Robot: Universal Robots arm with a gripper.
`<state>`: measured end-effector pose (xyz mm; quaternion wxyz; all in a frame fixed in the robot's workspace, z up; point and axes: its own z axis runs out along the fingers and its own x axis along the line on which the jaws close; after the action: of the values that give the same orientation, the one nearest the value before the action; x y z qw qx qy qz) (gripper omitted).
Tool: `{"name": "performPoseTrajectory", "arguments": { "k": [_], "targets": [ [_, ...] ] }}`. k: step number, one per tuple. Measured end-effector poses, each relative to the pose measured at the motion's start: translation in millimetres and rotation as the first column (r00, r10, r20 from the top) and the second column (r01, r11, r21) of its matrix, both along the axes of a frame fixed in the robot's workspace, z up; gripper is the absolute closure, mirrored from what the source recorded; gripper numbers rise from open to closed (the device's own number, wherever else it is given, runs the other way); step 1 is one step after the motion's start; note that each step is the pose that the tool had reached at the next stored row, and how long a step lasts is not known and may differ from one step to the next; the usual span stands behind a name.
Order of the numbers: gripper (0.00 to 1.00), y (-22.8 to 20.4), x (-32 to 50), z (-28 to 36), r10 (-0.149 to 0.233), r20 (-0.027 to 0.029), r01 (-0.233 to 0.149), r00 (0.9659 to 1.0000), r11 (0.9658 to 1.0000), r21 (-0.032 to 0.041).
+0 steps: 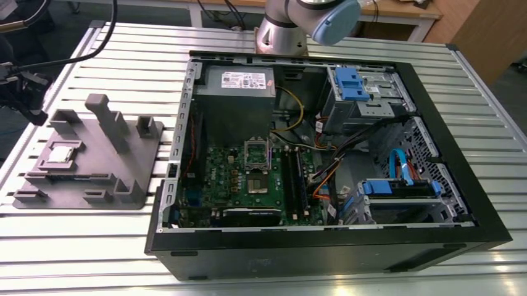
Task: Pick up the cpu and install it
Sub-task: 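Reach for the cpu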
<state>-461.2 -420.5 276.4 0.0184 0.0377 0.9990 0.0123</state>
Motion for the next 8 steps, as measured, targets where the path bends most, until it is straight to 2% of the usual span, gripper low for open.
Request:
{"name": "performPoseTrajectory", "arguments": {
  "k": [5,8],
  "targets": [
    [0.89,-1.4,-1.9,-5.2,0.0,-0.0001,0.0,1.0,1.0,-0.0005],
    [0.89,-3.8,-2.9,-7.9,0.0,-0.0002,0.0,1.0,1.0,-0.0007]
  ]
}}
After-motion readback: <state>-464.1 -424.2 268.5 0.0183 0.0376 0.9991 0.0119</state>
